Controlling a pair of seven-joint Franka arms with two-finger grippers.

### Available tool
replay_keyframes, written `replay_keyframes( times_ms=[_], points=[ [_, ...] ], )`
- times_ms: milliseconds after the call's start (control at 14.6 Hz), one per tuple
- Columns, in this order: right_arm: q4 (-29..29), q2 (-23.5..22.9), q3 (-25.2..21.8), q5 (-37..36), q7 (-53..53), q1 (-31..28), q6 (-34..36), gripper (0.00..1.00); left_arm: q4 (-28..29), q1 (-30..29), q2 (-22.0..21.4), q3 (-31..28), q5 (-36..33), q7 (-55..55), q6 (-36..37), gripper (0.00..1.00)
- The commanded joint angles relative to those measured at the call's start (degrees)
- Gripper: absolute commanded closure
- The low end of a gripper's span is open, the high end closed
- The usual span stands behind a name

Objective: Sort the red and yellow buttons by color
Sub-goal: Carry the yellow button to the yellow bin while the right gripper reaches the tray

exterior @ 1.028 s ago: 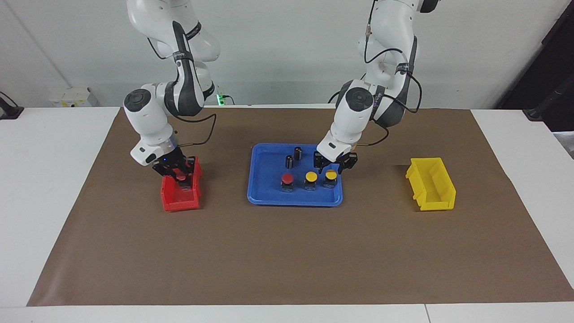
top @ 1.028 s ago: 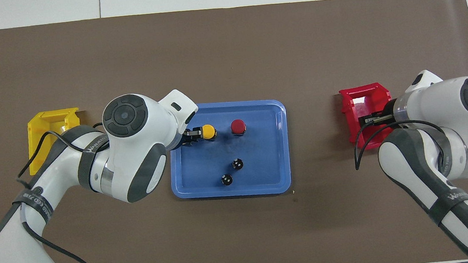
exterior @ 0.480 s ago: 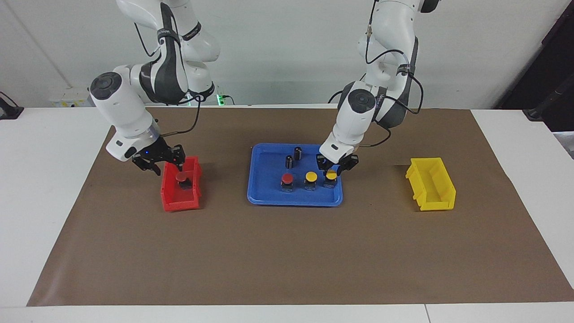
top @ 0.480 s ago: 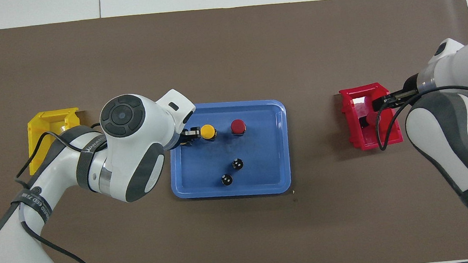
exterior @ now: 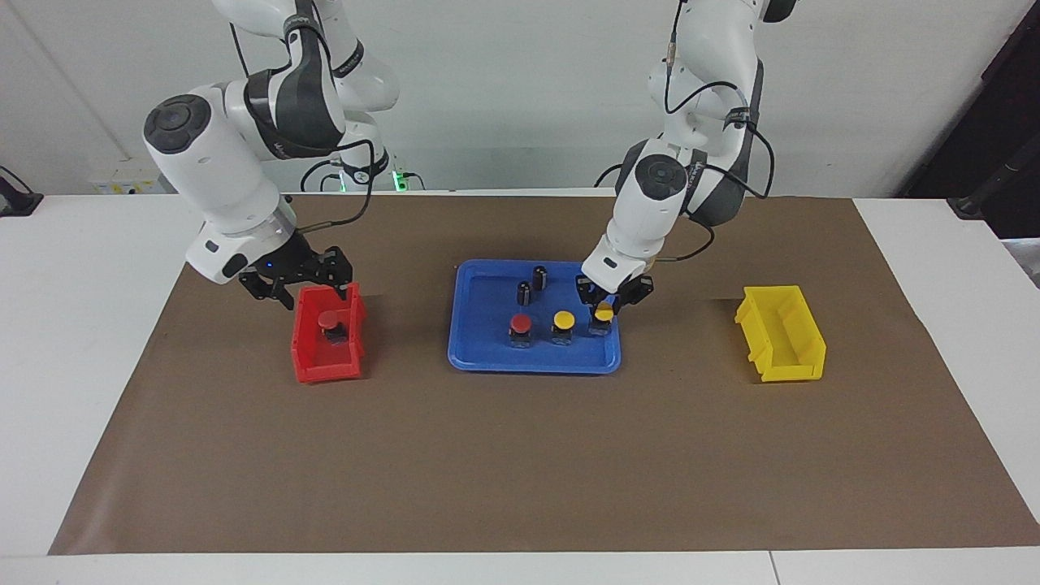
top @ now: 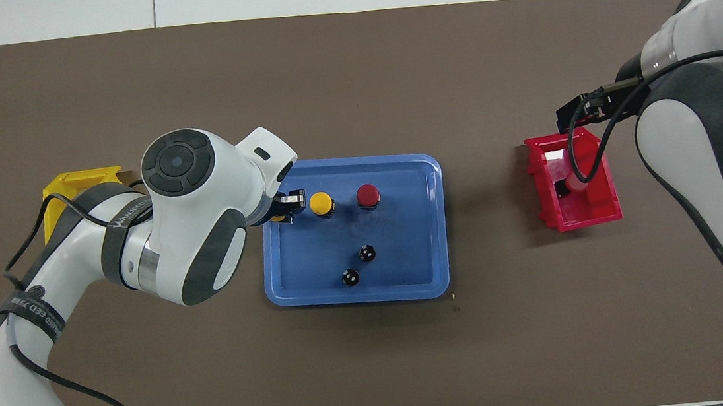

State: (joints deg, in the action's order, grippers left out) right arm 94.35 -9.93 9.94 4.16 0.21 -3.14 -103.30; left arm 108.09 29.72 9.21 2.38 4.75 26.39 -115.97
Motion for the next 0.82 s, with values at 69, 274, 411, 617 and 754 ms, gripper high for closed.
replay_keyframes(
  times_ms=[69,274,411,617,754],
  points=[
    [-2.0,-2.5,0.2,-2.2,13.8,10.0,-4.4,0.01,-0.9,-5.4,-8.4,-2.1,0.9,-4.3,10.0,0.98],
    [-1.9,-4.7,0.3,-4.6,24.6,16.8,-8.0,0.01,-0.6,-15.6,-10.1,-2.2,0.5,-14.7,12.9,0.99],
    [-2.4,-7.9,0.2,-7.4,29.5,21.9,-10.7,0.01,0.7,-21.5,-10.6,-2.2,-0.3,-22.2,13.0,0.98],
    [-2.1,-11.8,0.2,-11.1,35.5,26.2,-15.5,0.04,3.7,-26.3,-11.8,-2.3,-0.3,-22.6,11.6,0.99],
    [-2.0,-14.2,0.2,-11.6,38.2,27.7,-18.8,0.09,5.6,-28.9,-12.5,-2.2,-0.4,-23.7,9.7,0.99]
  ],
)
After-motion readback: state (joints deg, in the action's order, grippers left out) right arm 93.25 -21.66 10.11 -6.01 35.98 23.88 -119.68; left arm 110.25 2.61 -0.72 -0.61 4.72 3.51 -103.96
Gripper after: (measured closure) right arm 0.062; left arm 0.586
